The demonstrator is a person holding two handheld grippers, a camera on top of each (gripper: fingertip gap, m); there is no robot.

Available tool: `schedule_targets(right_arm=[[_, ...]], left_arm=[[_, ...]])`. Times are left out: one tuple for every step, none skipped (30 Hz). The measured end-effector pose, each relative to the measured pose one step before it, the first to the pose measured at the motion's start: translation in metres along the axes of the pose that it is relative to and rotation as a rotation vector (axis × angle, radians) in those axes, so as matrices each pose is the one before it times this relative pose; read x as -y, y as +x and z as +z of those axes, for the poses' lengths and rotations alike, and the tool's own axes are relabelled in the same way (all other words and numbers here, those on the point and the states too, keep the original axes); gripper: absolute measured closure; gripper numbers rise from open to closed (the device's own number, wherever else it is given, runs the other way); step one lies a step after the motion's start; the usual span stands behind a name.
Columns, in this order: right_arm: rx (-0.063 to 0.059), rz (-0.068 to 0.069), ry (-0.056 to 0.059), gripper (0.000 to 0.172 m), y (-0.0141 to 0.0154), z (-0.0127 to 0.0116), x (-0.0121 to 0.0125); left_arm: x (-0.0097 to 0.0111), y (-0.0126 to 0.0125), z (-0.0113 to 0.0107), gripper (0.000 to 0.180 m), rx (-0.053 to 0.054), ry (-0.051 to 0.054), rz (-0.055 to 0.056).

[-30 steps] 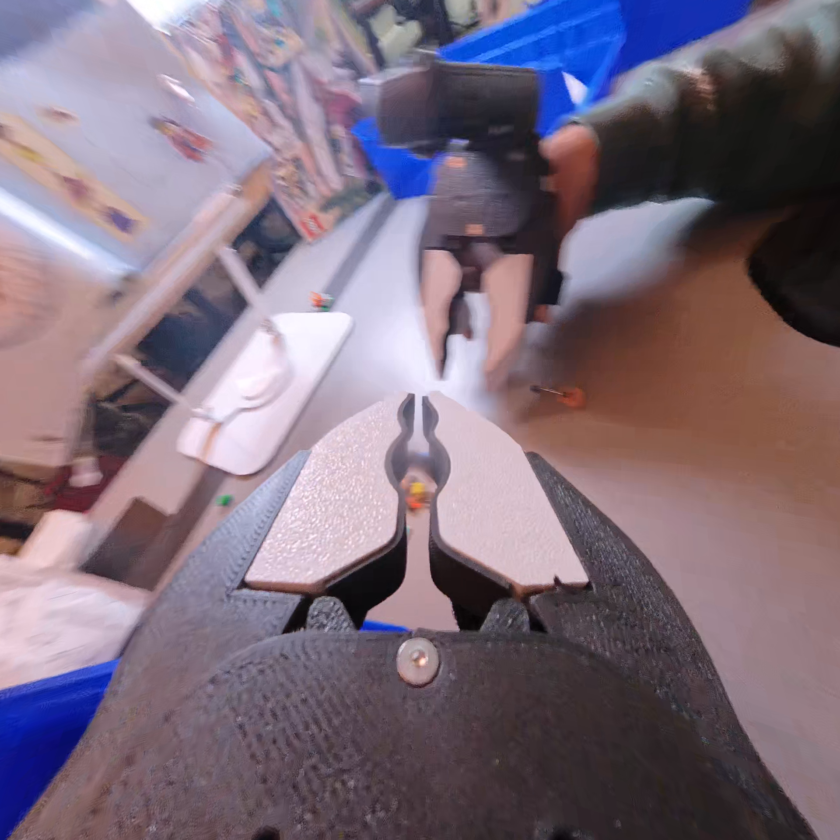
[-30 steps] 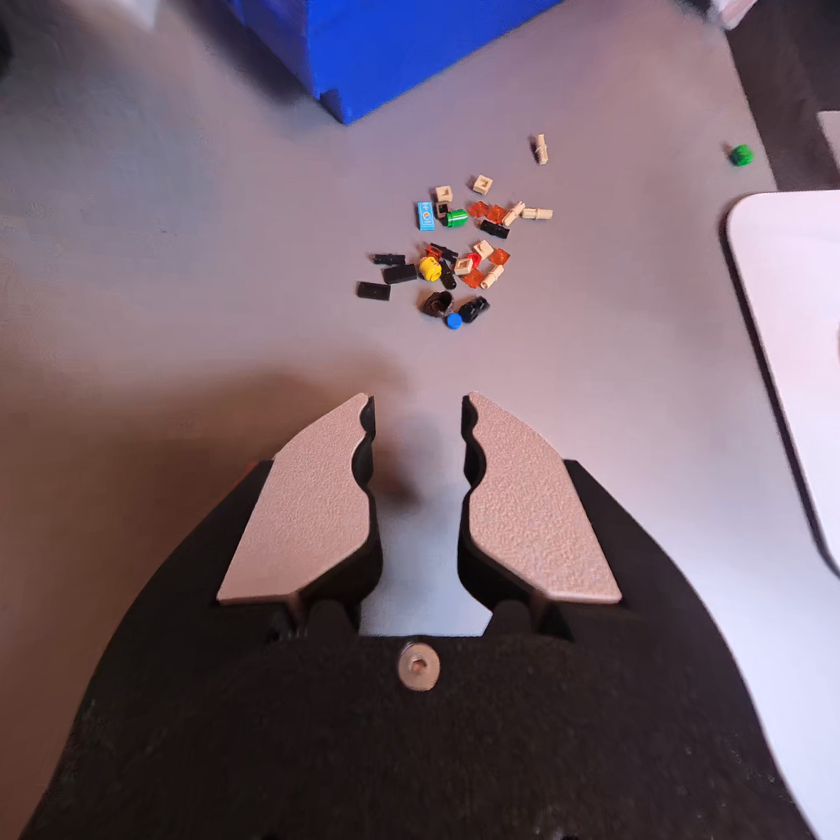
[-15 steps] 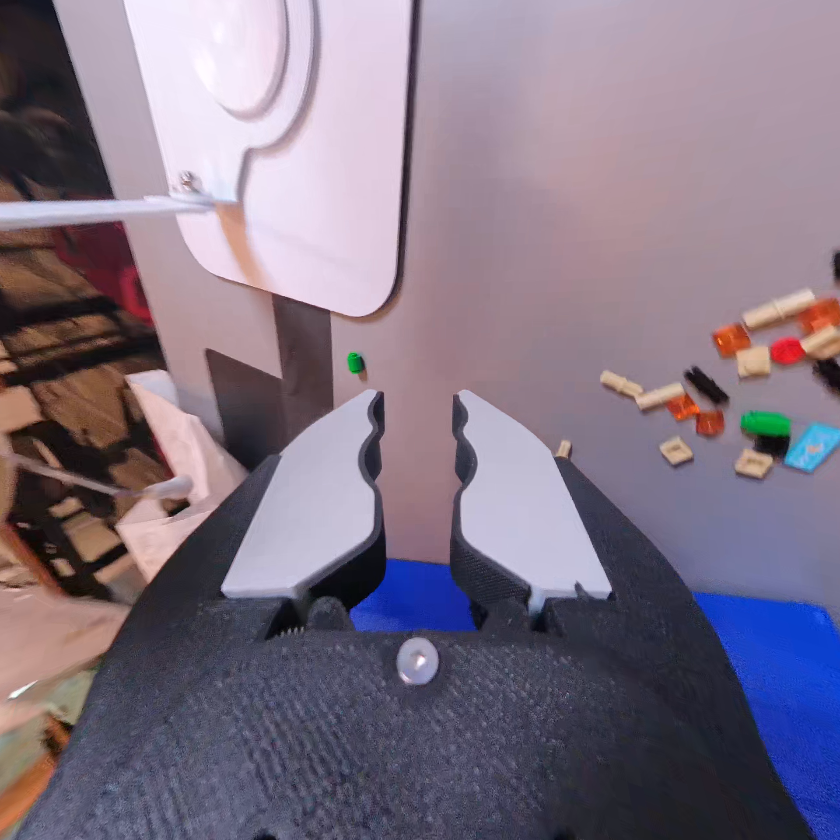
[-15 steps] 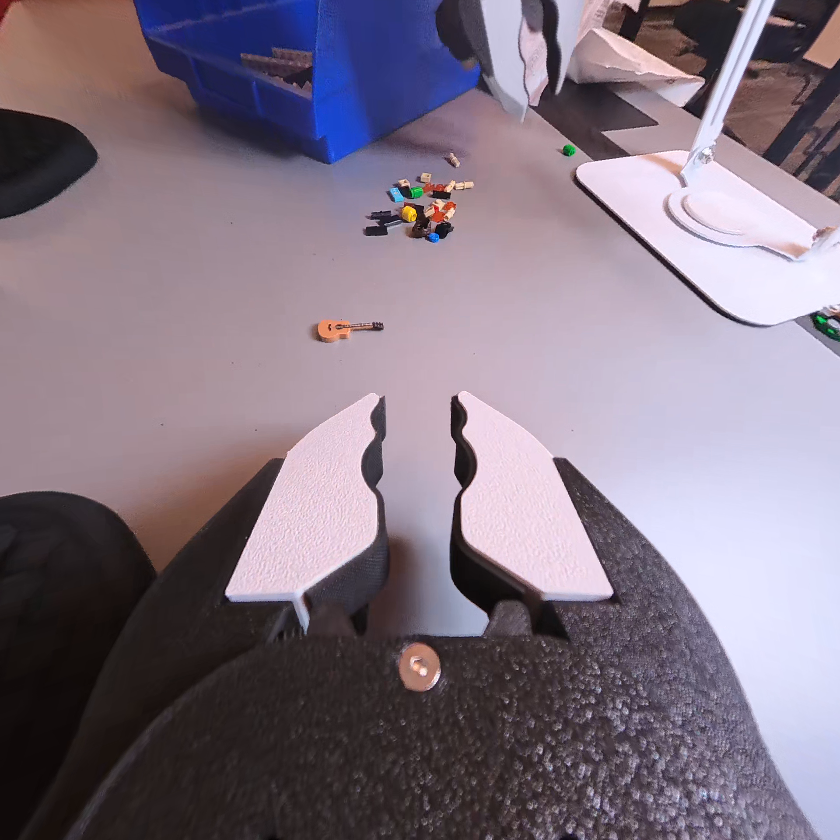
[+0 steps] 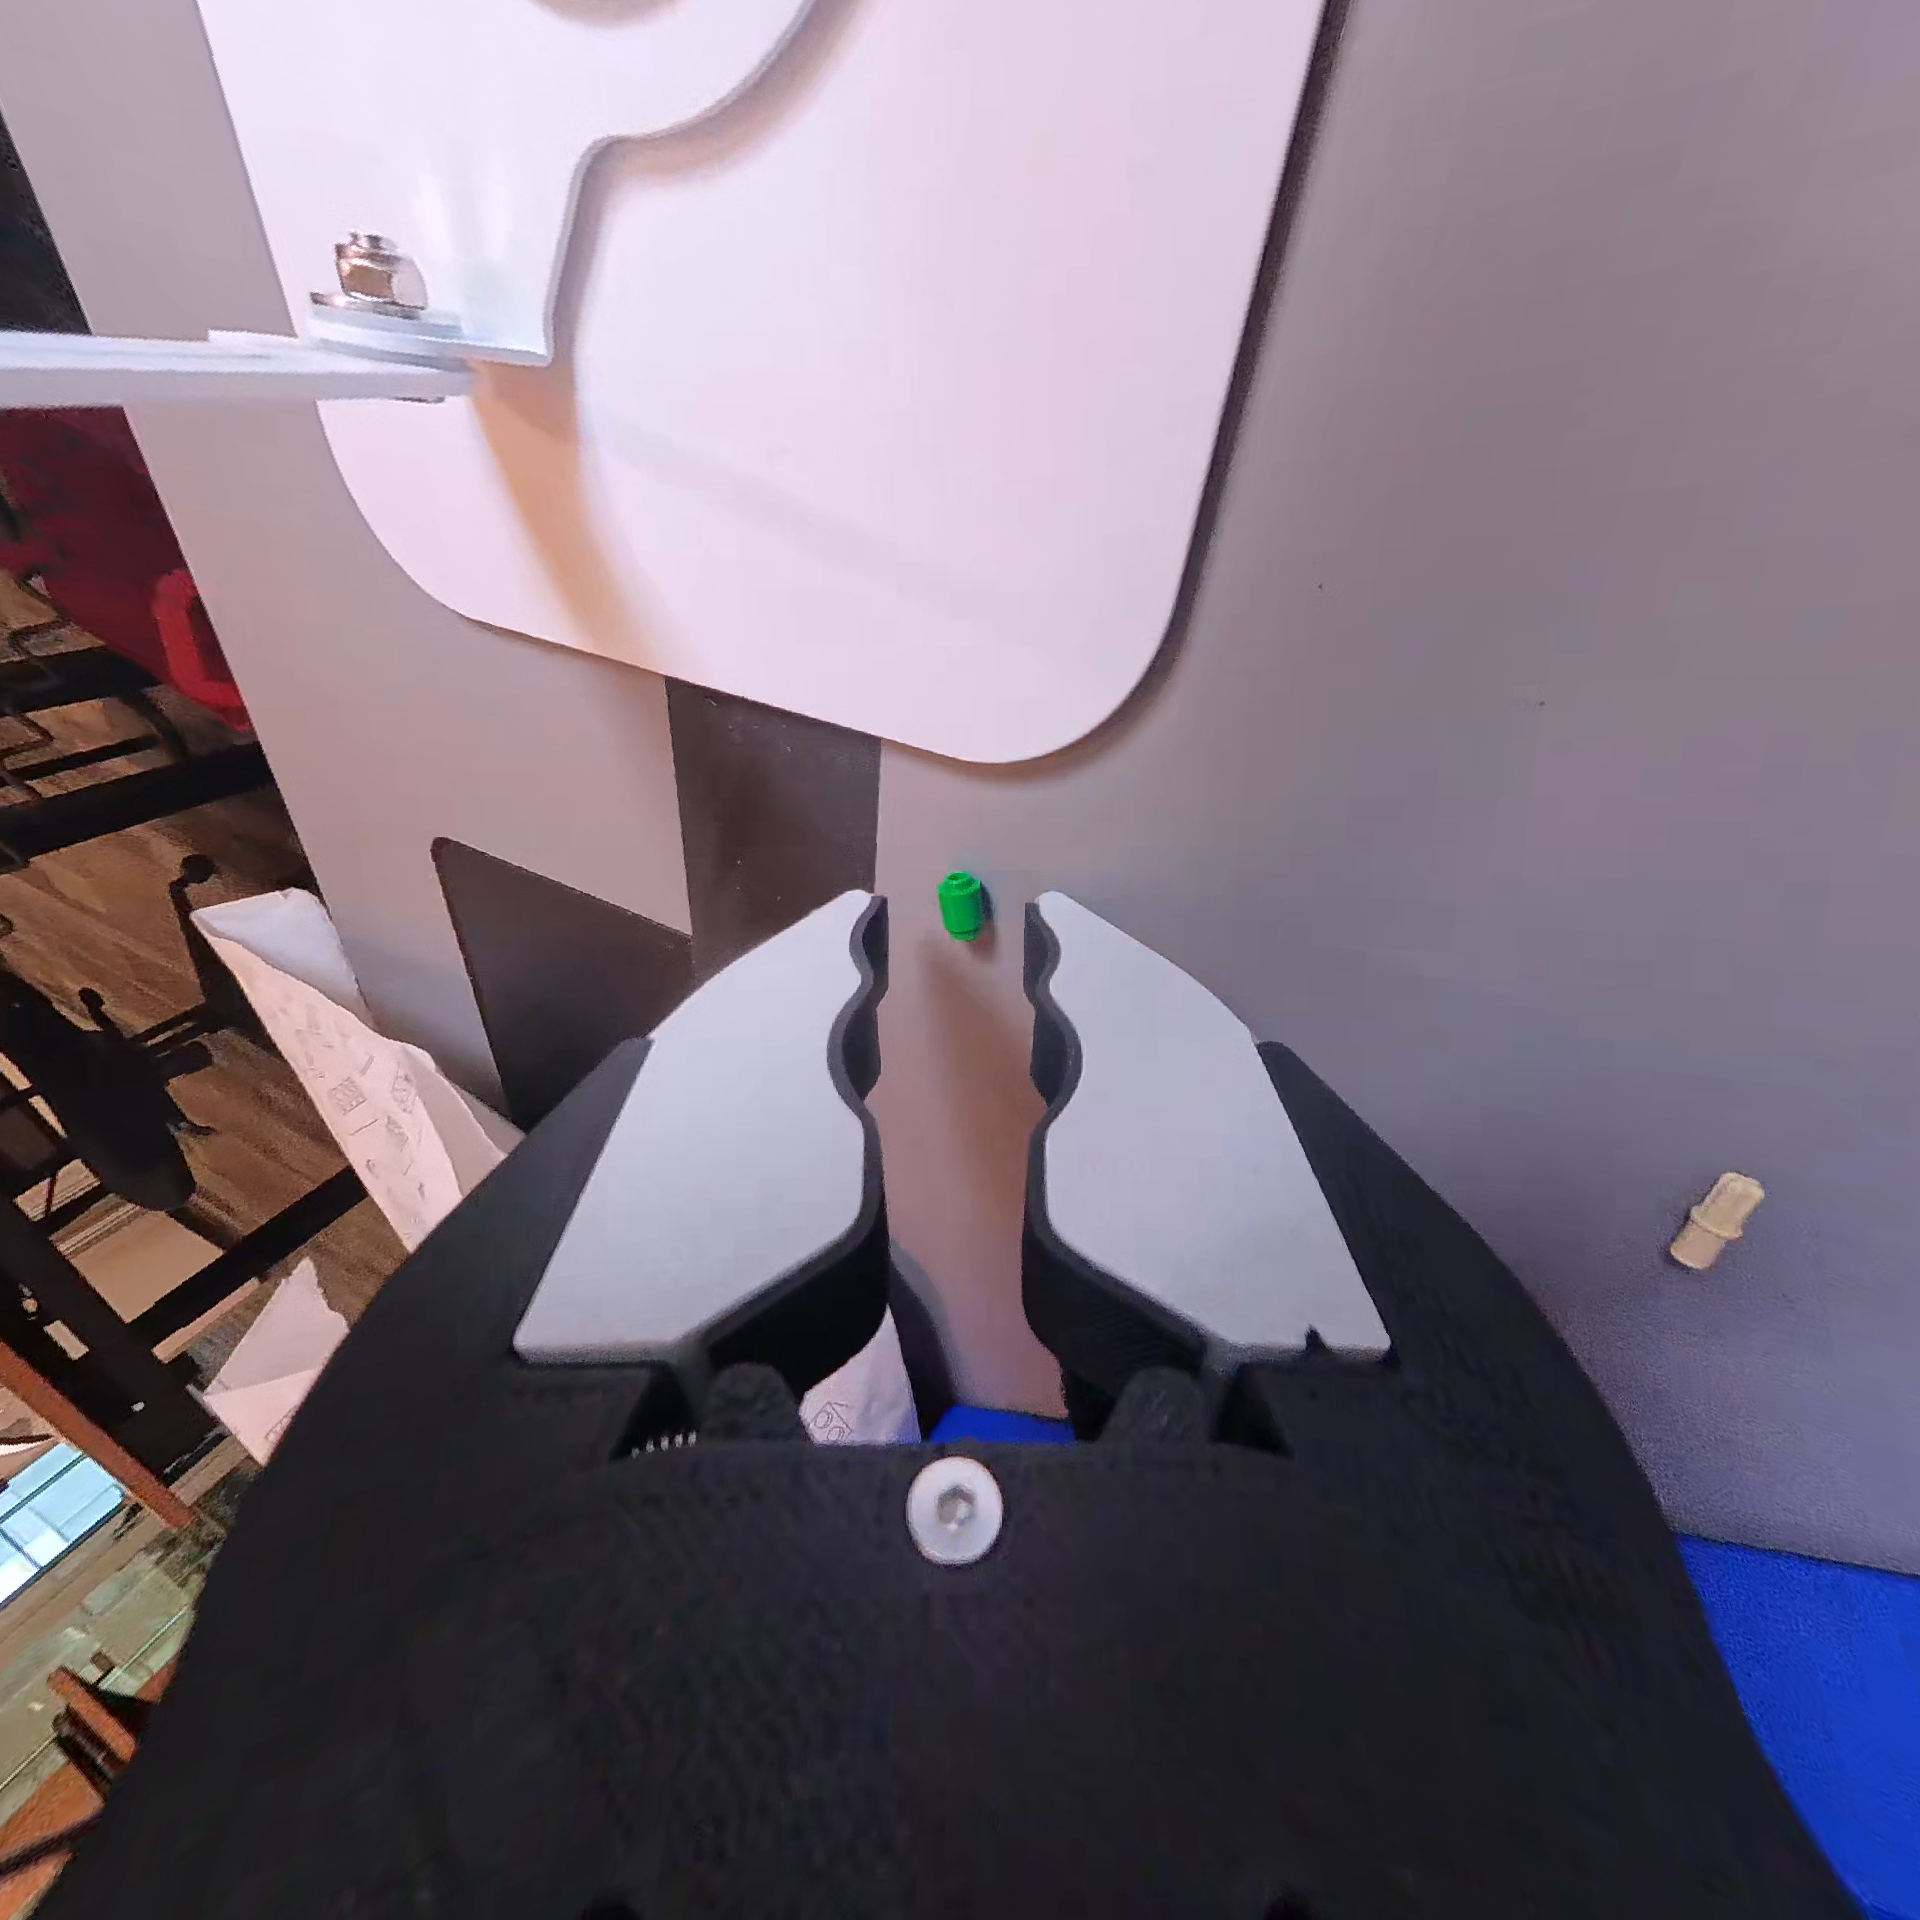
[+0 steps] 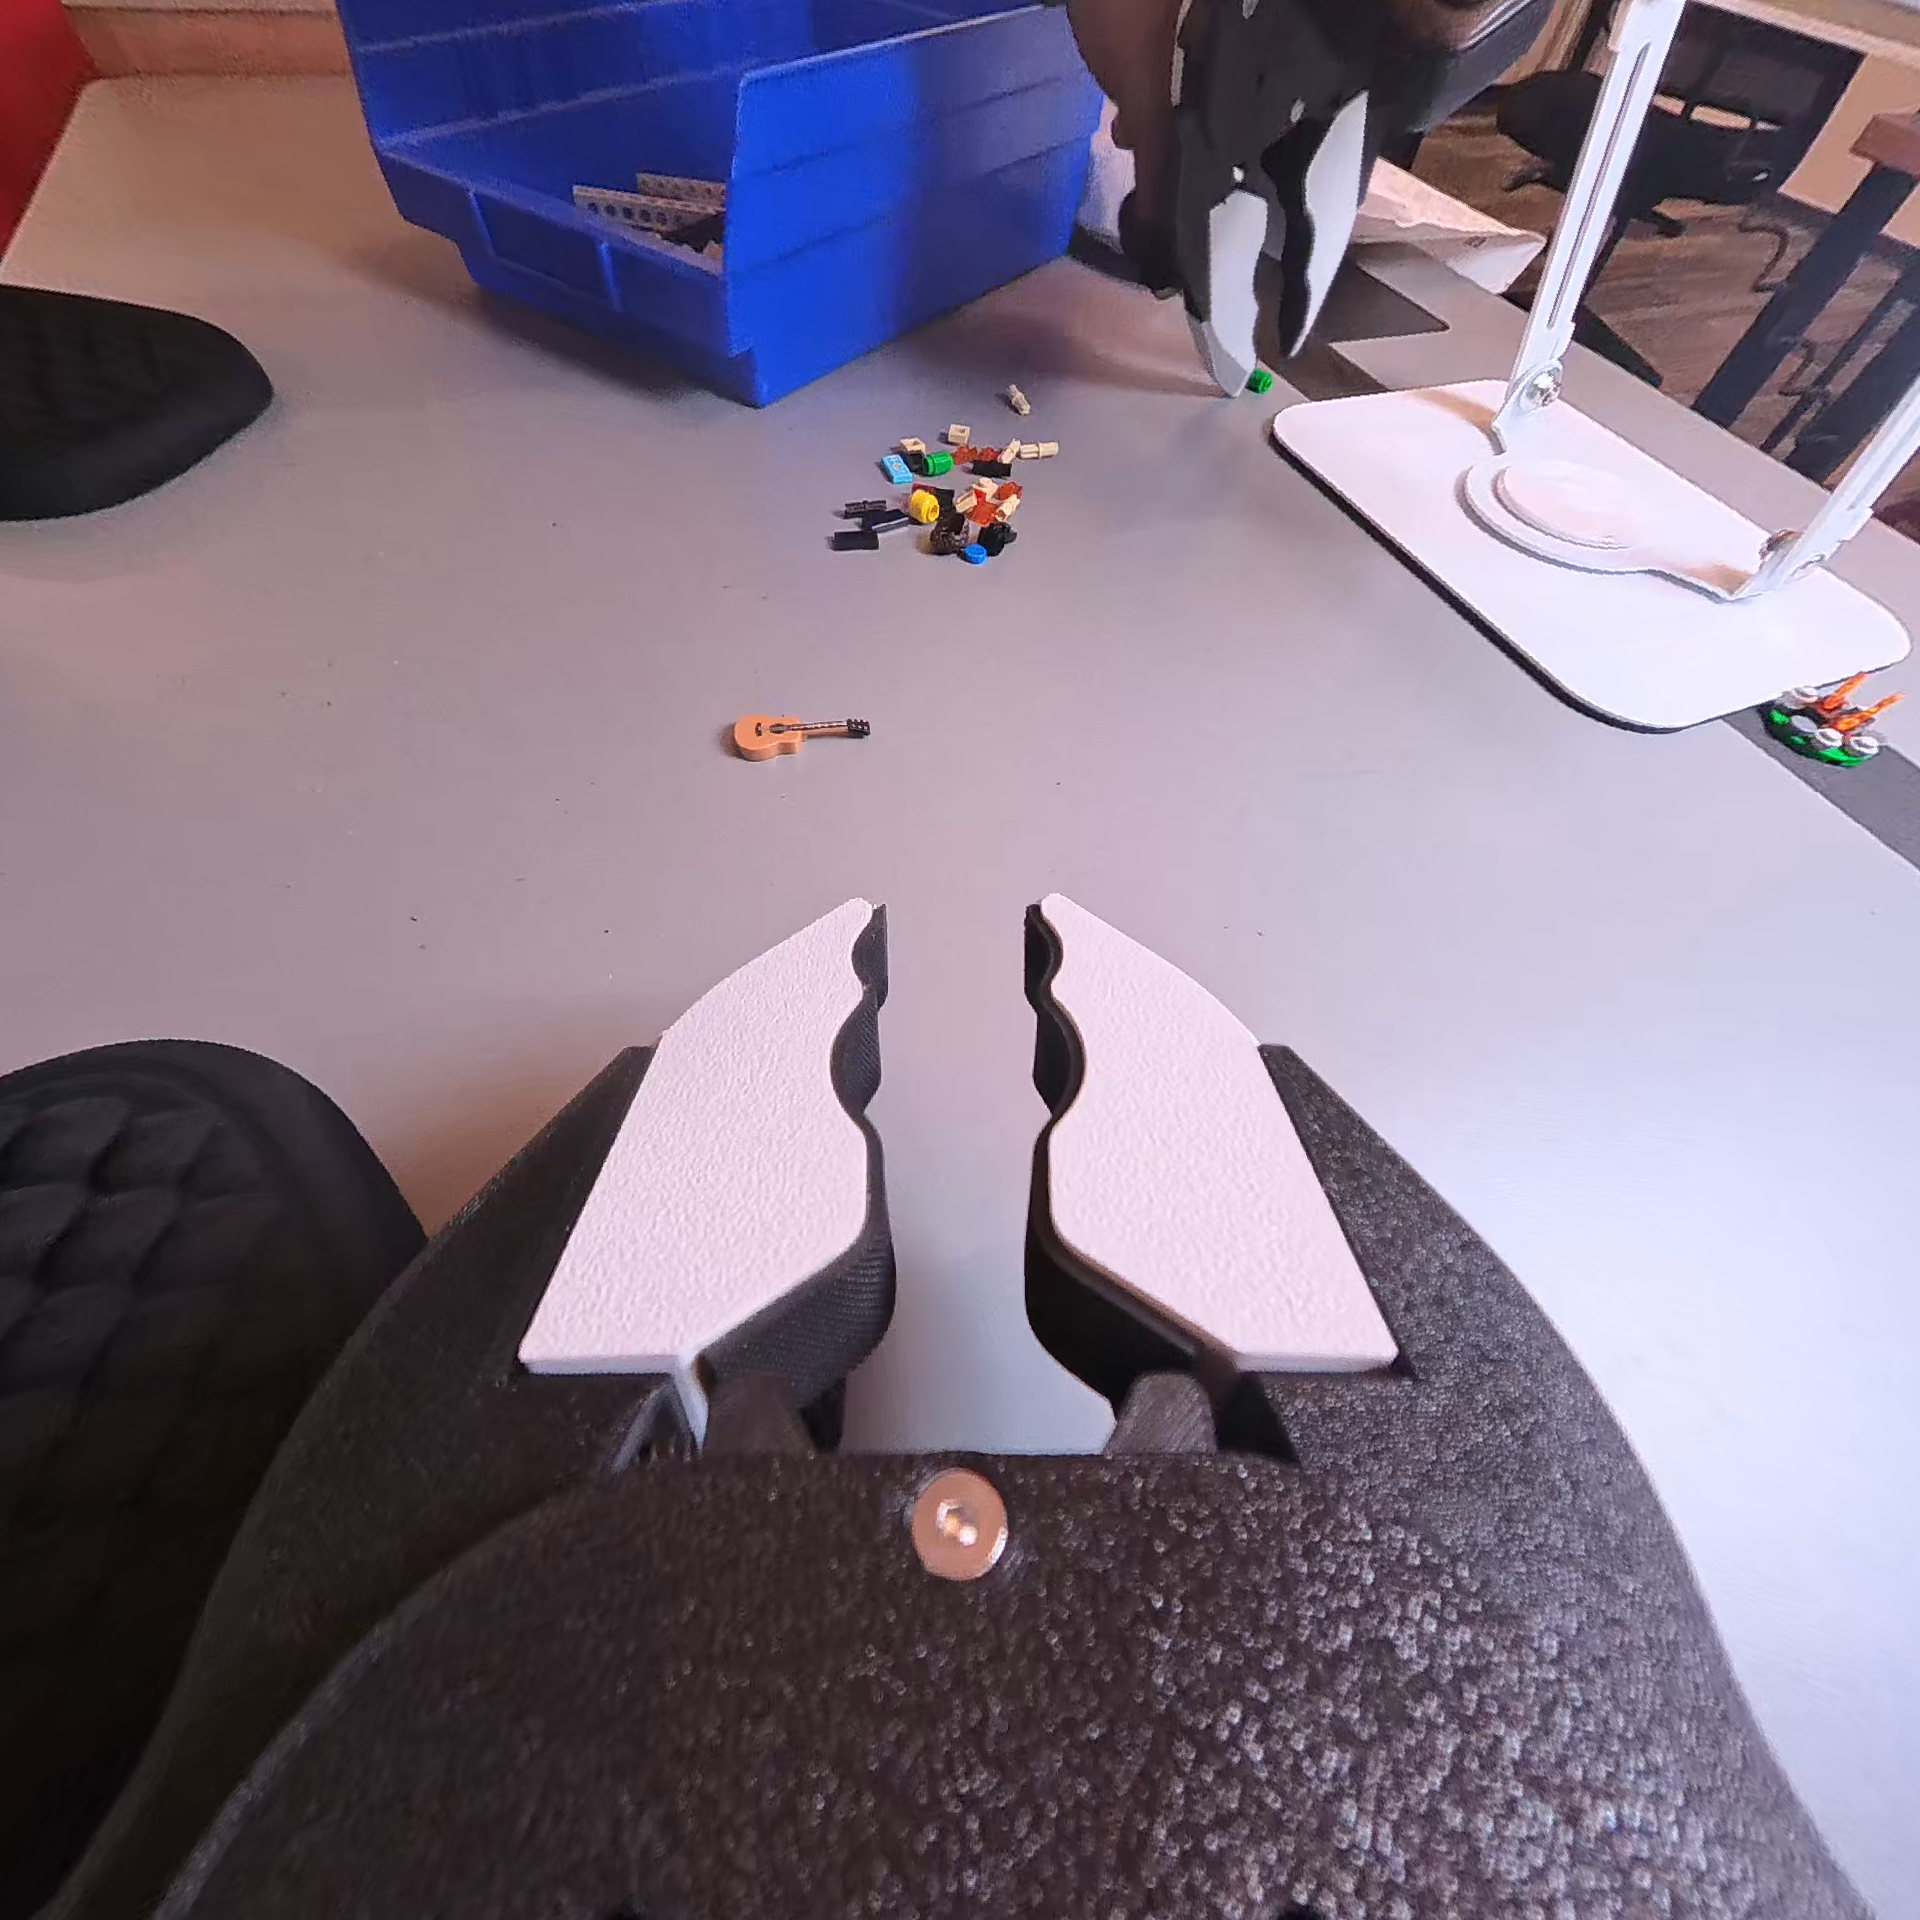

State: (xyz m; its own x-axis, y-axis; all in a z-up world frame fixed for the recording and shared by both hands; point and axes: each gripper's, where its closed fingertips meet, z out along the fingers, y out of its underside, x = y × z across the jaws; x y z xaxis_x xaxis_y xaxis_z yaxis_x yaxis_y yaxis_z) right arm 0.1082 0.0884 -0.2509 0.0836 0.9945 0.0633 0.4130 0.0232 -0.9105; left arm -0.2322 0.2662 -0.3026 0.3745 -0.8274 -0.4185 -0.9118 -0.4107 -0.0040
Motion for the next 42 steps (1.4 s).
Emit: schedule_targets(right_arm=[[-0.0008, 0.0049, -0.0021, 0.146, 0.00073, 0.00011, -0.00067], [-0.0005, 0.0041, -0.0009, 0.146, 0.00067, 0.00006, -0.00045], [-0.0002, 0.0037, -0.001, 0.146, 0.00055, 0.0001, -0.00032], [-0.0002, 0.0034, -0.0022, 0.146, 0.00056, 0.00005, -0.00057], [-0.0003, 0.0032, -0.0021, 0.146, 0.00057, 0.00019, -0.00059], [-0.0004, 0.0034, -0.0011, 0.146, 0.00059, 0.00012, -0.00064], [-0.0001, 0.0038, -0.0019, 0.146, 0.0006, 0.0003, -0.00074], [-0.0003, 0.0035, -0.0033, 0.146, 0.00055, 0.00023, -0.00102], [-0.0004, 0.0024, -0.0032, 0.146, 0.00043, 0.00031, -0.00097], [-0.0002, 0.0012, -0.0023, 0.146, 0.00019, 0.00039, -0.00071], [-0.0003, 0.0003, -0.0023, 0.146, 0.00007, 0.00033, -0.00062], [-0.0006, -0.0007, -0.003, 0.146, -0.00002, 0.00026, -0.00072], [-0.0013, -0.0016, -0.002, 0.146, 0.00005, 0.0001, -0.00035], [-0.0014, -0.0015, 0.0007, 0.147, 0.00011, -0.0001, 0.00014], [-0.0009, -0.0008, 0.0011, 0.147, 0.00011, -0.0002, 0.00023], [-0.0006, -0.0008, 0.0, 0.147, 0.00006, -0.00014, 0.00005], [-0.001, -0.0015, 0.0003, 0.147, 0.00015, -0.00008, 0.0], [0.0, -0.0014, 0.0, 0.147, -0.0002, 0.00006, 0.00005], [0.0014, -0.0007, -0.0016, 0.147, -0.00027, 0.00028, -0.00012], [0.0017, -0.0009, -0.0012, 0.147, -0.0005, 0.00032, -0.00017], [0.0016, -0.0006, 0.0004, 0.147, -0.00049, 0.00018, 0.00014], [0.0012, 0.0006, 0.001, 0.147, -0.00042, 0.00023, 0.00022], [0.0003, 0.001, 0.0009, 0.147, -0.00033, 0.00018, 0.00029], [-0.0005, 0.0004, 0.0011, 0.147, -0.00028, 0.00018, 0.00032], [-0.0007, 0.0002, 0.001, 0.147, -0.00033, 0.00016, 0.0003], [-0.0009, -0.0007, 0.0, 0.147, -0.00037, 0.0003, 0.00017], [-0.0016, -0.0028, -0.0016, 0.147, -0.00035, 0.00035, -0.00017], [-0.0025, -0.0037, -0.0023, 0.147, -0.00005, 0.00017, -0.00021], [-0.0022, -0.0018, -0.0009, 0.147, 0.0001, 0.00012, -0.00012], [-0.0012, 0.0008, 0.0012, 0.148, 0.00022, -0.00013, 0.00015], [-0.0016, 0.0022, 0.0024, 0.148, 0.0006, -0.00026, 0.00019], [-0.0025, 0.0026, 0.0027, 0.148, 0.00092, -0.00044, 0.00022], [-0.0032, 0.0025, 0.0021, 0.148, 0.00111, -0.00042, 0.00007], [-0.004, 0.0028, 0.0019, 0.148, 0.0013, -0.00042, 0.00005], [-0.0039, 0.0032, 0.0022, 0.148, 0.00116, -0.00041, 0.00008], [-0.0031, 0.0037, 0.0022, 0.148, 0.00101, -0.00032, 0.00012], [-0.0021, 0.0033, 0.0017, 0.148, 0.00079, -0.00019, 0.00015], [-0.0015, 0.002, 0.0007, 0.148, 0.00048, -0.00012, 0.0001], [-0.0015, 0.0006, 0.0, 0.148, 0.00036, 0.00003, 0.0], [-0.0019, -0.0001, -0.0009, 0.148, 0.00023, 0.00012, -0.00003], [-0.0022, -0.0005, -0.0014, 0.148, 0.00029, 0.00012, -0.00019], [-0.0024, -0.0004, -0.0012, 0.148, 0.00021, 0.00012, -0.00016]], left_arm=[[-0.00043, -0.00032, 0.00081, 0.157, -0.0158, 0.0029, 0.001], [-0.00006, 0.00125, 0.00047, 0.16, -0.0262, 0.0057, -0.0048], [-0.00009, 0.00068, 0.00038, 0.161, -0.0244, 0.0048, -0.0129], [-0.00017, 0.00001, 0.00032, 0.161, -0.0195, 0.0042, -0.0144], [-0.00032, 0.00031, 0.00044, 0.163, -0.0218, 0.0037, -0.016], [-0.00017, 0.00185, 0.00045, 0.166, -0.0315, 0.005, -0.0173], [-0.00016, 0.00267, 0.00036, 0.172, -0.0345, 0.0051, -0.0155], [-0.00018, 0.00049, 0.00025, 0.172, -0.0181, 0.0041, -0.0145], [-0.00029, 0.00008, 0.00012, 0.172, -0.0122, 0.0002, -0.011], [0.00049, -0.00006, -0.00004, 0.173, -0.0012, 0.0023, 0.0037], [0.00013, 0.00014, 0.00002, 0.173, 0.0011, -0.0008, 0.0049], [0.00081, 0.00207, -0.00051, 0.173, -0.0019, 0.0049, 0.0156], [0.00113, 0.00445, -0.00093, 0.173, -0.0058, 0.0083, 0.0168], [0.00028, 0.00569, -0.00165, 0.173, -0.0008, 0.0005, 0.0224], [0.00114, 0.00696, -0.00311, 0.173, 0.0069, 0.0072, 0.0335], [0.00381, 0.00962, -0.00475, 0.173, 0.0031, 0.0216, 0.036], [0.00574, 0.01212, -0.00584, 0.172, -0.0045, 0.0297, 0.0329], [0.00636, 0.01354, -0.00615, 0.172, -0.0082, 0.0278, 0.0327], [0.00658, 0.01404, -0.00579, 0.172, -0.011, 0.0248, 0.0327], [0.00577, 0.01422, -0.00507, 0.172, -0.02, 0.0174, 0.0251], [0.00452, 0.01257, -0.00427, 0.172, -0.0201, 0.0104, 0.0183], [0.00374, 0.01088, -0.00358, 0.172, -0.0206, 0.0101, 0.0138], [0.00264, 0.00975, -0.00242, 0.172, -0.0265, 0.0059, 0.0049], [0.00154, 0.00959, -0.00111, 0.172, -0.0345, 0.0014, -0.0014], [0.00101, 0.00782, 0.00026, 0.172, -0.0287, -0.0003, -0.0006], [0.00047, 0.00471, 0.001, 0.172, -0.0131, -0.0022, 0.0062], [0.00062, 0.00321, 0.00116, 0.169, -0.0058, -0.0009, 0.0094], [0.00037, 0.00331, 0.00113, 0.167, -0.0116, -0.0018, 0.0064], [0.00065, 0.00304, 0.00098, 0.165, -0.0114, -0.0006, 0.0038], [0.00084, 0.00203, 0.00077, 0.162, -0.0068, -0.0002, 0.0038], [0.00117, 0.00114, 0.00024, 0.158, -0.0014, 0.002, 0.0043], [0.00182, 0.00087, -0.00047, 0.154, 0.0007, 0.0079, 0.003], [0.00222, 0.00143, -0.00105, 0.151, -0.0043, 0.0109, -0.0008], [0.00149, 0.00116, -0.00152, 0.147, -0.003, 0.0054, -0.0039], [0.00061, 0.00176, -0.00162, 0.144, -0.0084, 0.0024, -0.006], [-0.00038, 0.00128, -0.00088, 0.14, -0.0067, -0.0019, -0.0081], [-0.00065, 0.00099, -0.00011, 0.136, -0.0049, -0.0019, -0.0059], [-0.00075, 0.0012, 0.00038, 0.134, -0.0042, -0.0018, -0.0017], [-0.00087, 0.00078, 0.00084, 0.132, 0.0003, -0.0023, 0.0019], [-0.00121, -0.00004, 0.00095, 0.13, 0.0069, -0.005, 0.0044], [-0.00099, 0.00006, 0.00081, 0.128, 0.0063, -0.0043, 0.0059], [-0.00036, 0.001, 0.00043, 0.127, 0.0, 0.0002, 0.0039]])
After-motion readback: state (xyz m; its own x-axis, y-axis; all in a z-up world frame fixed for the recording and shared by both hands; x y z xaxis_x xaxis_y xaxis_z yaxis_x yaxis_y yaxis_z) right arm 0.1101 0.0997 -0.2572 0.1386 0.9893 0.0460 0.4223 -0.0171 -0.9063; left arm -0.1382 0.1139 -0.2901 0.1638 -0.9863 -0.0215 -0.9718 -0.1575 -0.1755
